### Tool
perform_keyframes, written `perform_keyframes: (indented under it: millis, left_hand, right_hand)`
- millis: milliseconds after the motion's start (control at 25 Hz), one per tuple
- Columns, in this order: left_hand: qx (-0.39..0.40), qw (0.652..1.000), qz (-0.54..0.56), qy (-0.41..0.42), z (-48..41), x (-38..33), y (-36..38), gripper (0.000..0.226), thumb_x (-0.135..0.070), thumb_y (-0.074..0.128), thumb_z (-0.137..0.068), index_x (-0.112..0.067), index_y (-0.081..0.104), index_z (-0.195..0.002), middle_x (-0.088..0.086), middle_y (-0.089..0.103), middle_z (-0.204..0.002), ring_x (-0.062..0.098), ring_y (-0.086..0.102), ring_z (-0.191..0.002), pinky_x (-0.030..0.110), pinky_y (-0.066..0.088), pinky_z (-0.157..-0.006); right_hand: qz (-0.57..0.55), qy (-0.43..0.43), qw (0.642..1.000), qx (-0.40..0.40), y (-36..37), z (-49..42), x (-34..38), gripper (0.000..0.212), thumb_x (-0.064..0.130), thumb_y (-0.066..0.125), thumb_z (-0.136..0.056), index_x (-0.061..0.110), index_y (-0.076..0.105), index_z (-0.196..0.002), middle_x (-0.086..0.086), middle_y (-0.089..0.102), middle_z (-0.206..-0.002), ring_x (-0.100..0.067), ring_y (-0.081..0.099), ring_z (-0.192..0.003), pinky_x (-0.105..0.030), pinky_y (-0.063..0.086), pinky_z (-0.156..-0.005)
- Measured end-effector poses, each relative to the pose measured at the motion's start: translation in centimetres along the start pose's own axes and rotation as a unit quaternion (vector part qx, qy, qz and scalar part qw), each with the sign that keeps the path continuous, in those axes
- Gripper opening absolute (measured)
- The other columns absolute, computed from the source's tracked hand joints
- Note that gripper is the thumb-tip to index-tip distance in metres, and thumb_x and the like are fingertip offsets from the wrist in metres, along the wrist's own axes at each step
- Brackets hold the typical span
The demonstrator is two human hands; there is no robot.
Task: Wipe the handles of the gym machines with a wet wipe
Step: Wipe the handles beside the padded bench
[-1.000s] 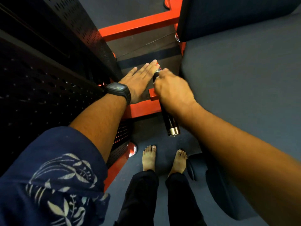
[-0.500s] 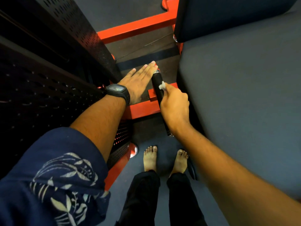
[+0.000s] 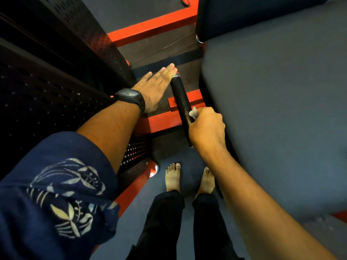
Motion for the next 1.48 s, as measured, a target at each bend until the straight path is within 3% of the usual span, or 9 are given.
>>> perform_keyframes:
  millis: [320,600,720,800,960,1080,1200,1360,1480]
  left_hand:
    - [0.0,1.0,-0.015,0.0,0.1,0.0,-0.1,0.121,0.013,0.06,-0.07,-0.02,-0.019,-0.156,-0.003,-0.019,-0.166,0.017,-0.006,-0.154,0.044,0.01,-0.125]
    - [-0.004,1.0,-0.023,-0.002,0.1,-0.1,0.0,0.119,0.011,0.06,-0.073,-0.019,-0.019,-0.157,-0.002,-0.018,-0.167,0.018,-0.005,-0.155,0.046,0.012,-0.125]
    - [-0.008,1.0,-0.01,-0.015,0.3,-0.4,-0.1,0.119,0.011,0.06,-0.072,-0.018,-0.018,-0.157,-0.002,-0.018,-0.166,0.017,-0.006,-0.154,0.045,0.011,-0.125]
    - [-0.005,1.0,-0.008,-0.012,0.4,-0.6,-0.2,0.119,0.01,0.062,-0.073,-0.017,-0.017,-0.157,-0.002,-0.018,-0.167,0.017,-0.006,-0.154,0.045,0.01,-0.125]
    - [-0.009,1.0,-0.006,-0.012,0.5,-0.6,-0.3,0.12,0.007,0.065,-0.074,-0.016,-0.018,-0.157,-0.002,-0.019,-0.166,0.018,-0.006,-0.154,0.045,0.011,-0.125]
    - [-0.007,1.0,0.002,-0.016,0.4,-0.8,-0.1,0.12,0.01,0.061,-0.072,-0.018,-0.019,-0.157,-0.002,-0.019,-0.166,0.017,-0.007,-0.154,0.044,0.01,-0.125]
    - [-0.009,1.0,0.012,-0.013,0.3,-0.7,0.1,0.12,0.01,0.06,-0.073,-0.019,-0.02,-0.156,-0.003,-0.019,-0.166,0.018,-0.006,-0.154,0.045,0.01,-0.125]
    - [-0.015,0.999,0.024,-0.015,0.2,-0.7,0.2,0.111,0.013,0.054,-0.08,-0.021,-0.02,-0.156,-0.003,-0.02,-0.166,0.017,-0.007,-0.154,0.043,0.008,-0.125]
    - [-0.013,1.0,0.006,-0.009,0.2,-0.5,0.2,0.113,0.01,0.057,-0.079,-0.02,-0.02,-0.156,-0.003,-0.02,-0.166,0.018,-0.008,-0.154,0.045,0.008,-0.125]
  right_hand:
    - [0.138,-0.136,0.981,-0.026,0.6,5.3,-0.5,0.031,0.02,0.032,-0.105,0.016,0.055,-0.126,-0.006,0.06,-0.126,-0.034,0.062,-0.103,-0.041,0.039,-0.077]
    - [0.194,-0.278,0.935,-0.102,3.2,5.6,-2.2,0.03,0.0,0.068,-0.082,0.001,0.069,-0.112,-0.016,0.067,-0.12,-0.026,0.069,-0.105,-0.028,0.057,-0.067]
    - [0.302,-0.356,0.881,-0.078,3.3,4.8,-0.3,0.045,0.0,0.035,-0.08,-0.004,0.072,-0.105,-0.024,0.066,-0.118,-0.033,0.064,-0.116,-0.031,0.057,-0.086]
    - [0.405,-0.419,0.811,-0.059,4.3,5.6,-0.3,0.066,0.002,0.012,-0.08,-0.009,0.064,-0.118,-0.033,0.056,-0.131,-0.042,0.047,-0.134,-0.039,0.041,-0.112]
    - [0.474,-0.472,0.743,-0.042,3.5,5.3,1.2,0.053,0.007,0.028,-0.085,0.006,0.073,-0.113,-0.025,0.061,-0.131,-0.032,0.055,-0.13,-0.031,0.039,-0.11]
    - [0.526,-0.538,0.659,-0.028,4.5,4.2,1.3,0.062,0.01,0.014,-0.089,0.001,0.064,-0.125,-0.036,0.051,-0.136,-0.044,0.046,-0.135,-0.046,0.029,-0.119]
    - [0.513,-0.573,0.639,0.022,4.8,3.4,1.3,0.071,0.01,0.004,-0.086,0.003,0.063,-0.123,-0.029,0.056,-0.133,-0.04,0.043,-0.135,-0.046,0.033,-0.115]
    - [0.449,-0.572,0.686,0.03,2.2,-1.6,4.2,0.031,0.011,0.037,-0.103,0.014,0.059,-0.124,-0.013,0.055,-0.136,-0.027,0.046,-0.134,-0.04,0.052,-0.095]
    - [0.491,-0.596,0.625,0.12,4.5,-1.8,2.7,0.022,0.015,0.043,-0.102,0.016,0.063,-0.112,-0.01,0.062,-0.12,-0.031,0.064,-0.111,-0.043,0.058,-0.079]
Point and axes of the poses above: each hand's wrist, its own z-axis away from the middle knuckle, its own y-axis out of the palm, x = y × z, the point moved 5 cm from there along -z, towards the middle knuckle
